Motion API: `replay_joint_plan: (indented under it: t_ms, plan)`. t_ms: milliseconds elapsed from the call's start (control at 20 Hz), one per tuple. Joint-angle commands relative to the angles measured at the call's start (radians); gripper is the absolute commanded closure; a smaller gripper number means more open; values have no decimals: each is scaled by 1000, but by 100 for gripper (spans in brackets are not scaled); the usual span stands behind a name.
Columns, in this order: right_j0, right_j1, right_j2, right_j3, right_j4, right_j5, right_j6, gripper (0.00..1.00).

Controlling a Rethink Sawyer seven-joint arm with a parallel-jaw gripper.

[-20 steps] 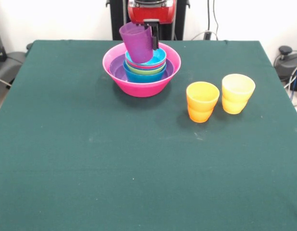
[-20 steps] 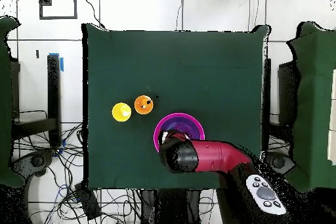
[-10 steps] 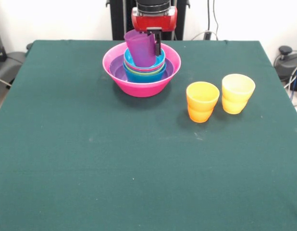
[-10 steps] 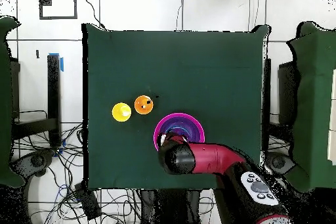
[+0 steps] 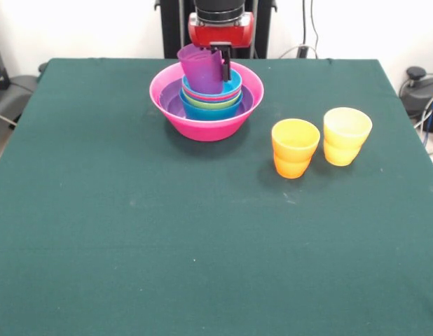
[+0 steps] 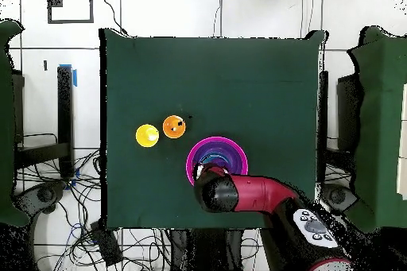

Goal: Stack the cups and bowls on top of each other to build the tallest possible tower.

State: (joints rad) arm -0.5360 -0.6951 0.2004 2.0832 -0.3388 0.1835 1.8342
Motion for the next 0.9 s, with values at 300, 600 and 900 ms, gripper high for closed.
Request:
replay_joint_plan:
  t_ms: [300, 600, 900]
  plan:
    - [24, 20, 31, -15, -47, -40, 69, 100]
    - [25, 17, 34, -16, -45, -41, 70, 100]
    - [27, 21, 28, -19, -49, -51, 73, 100]
